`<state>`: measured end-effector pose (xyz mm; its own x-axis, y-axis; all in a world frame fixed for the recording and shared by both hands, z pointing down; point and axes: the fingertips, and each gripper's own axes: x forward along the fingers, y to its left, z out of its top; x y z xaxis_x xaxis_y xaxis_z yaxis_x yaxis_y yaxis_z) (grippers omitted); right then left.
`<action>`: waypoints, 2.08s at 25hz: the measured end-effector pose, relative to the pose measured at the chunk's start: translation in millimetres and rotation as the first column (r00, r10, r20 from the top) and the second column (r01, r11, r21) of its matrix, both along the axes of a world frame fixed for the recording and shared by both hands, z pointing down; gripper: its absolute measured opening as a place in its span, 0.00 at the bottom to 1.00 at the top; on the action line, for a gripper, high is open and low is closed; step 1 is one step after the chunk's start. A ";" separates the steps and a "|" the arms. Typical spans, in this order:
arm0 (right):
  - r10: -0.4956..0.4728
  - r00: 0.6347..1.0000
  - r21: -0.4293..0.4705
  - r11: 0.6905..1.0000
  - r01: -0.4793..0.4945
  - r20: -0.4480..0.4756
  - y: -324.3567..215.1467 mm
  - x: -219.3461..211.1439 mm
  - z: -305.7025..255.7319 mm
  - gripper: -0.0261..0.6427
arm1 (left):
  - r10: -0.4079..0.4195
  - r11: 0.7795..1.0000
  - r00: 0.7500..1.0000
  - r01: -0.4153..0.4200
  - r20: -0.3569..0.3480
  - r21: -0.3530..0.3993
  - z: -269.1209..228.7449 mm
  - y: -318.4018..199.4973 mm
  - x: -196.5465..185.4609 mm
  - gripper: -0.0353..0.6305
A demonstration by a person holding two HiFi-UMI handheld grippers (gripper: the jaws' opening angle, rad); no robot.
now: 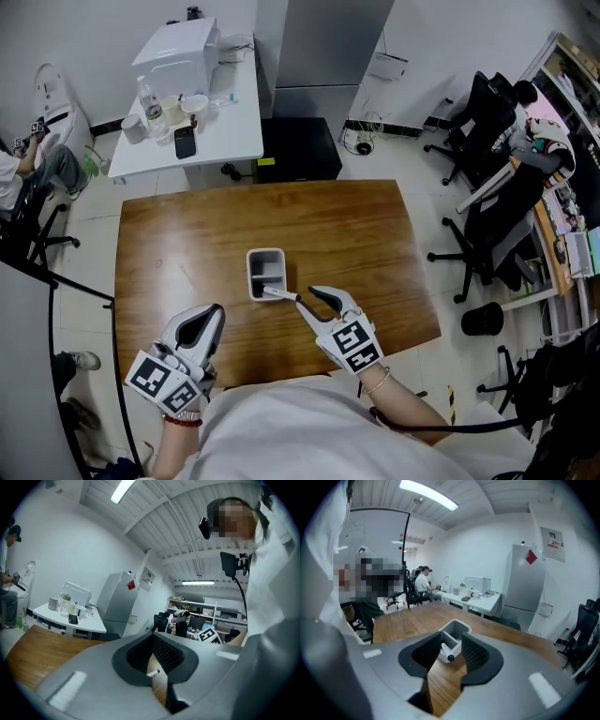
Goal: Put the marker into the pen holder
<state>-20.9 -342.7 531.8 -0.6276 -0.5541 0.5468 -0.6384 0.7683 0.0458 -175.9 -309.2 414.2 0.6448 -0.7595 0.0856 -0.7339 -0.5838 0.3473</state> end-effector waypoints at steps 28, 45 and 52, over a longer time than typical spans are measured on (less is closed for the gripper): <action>0.136 0.978 0.091 0.984 -0.151 0.157 81.8 5.3 -40.2 0.15 | 0.053 0.999 0.998 -0.052 0.034 -0.013 8.6 73.7 -20.8 0.05; 0.224 0.958 0.026 0.972 -0.232 0.180 200.6 127.6 -24.3 0.13 | 0.006 1.000 1.000 -0.006 0.024 -0.028 12.8 182.1 63.6 0.05; 0.210 0.964 -0.012 0.977 -0.211 0.162 262.7 163.1 -0.1 0.13 | -0.021 0.999 1.000 0.022 0.016 -0.034 24.3 255.1 93.5 0.05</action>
<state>142.2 -80.0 531.6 -0.5760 -0.6858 0.4449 -0.7851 0.6157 -0.0674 -82.4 -54.1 438.5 0.6267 -0.7697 0.1214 -0.7515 -0.5558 0.3555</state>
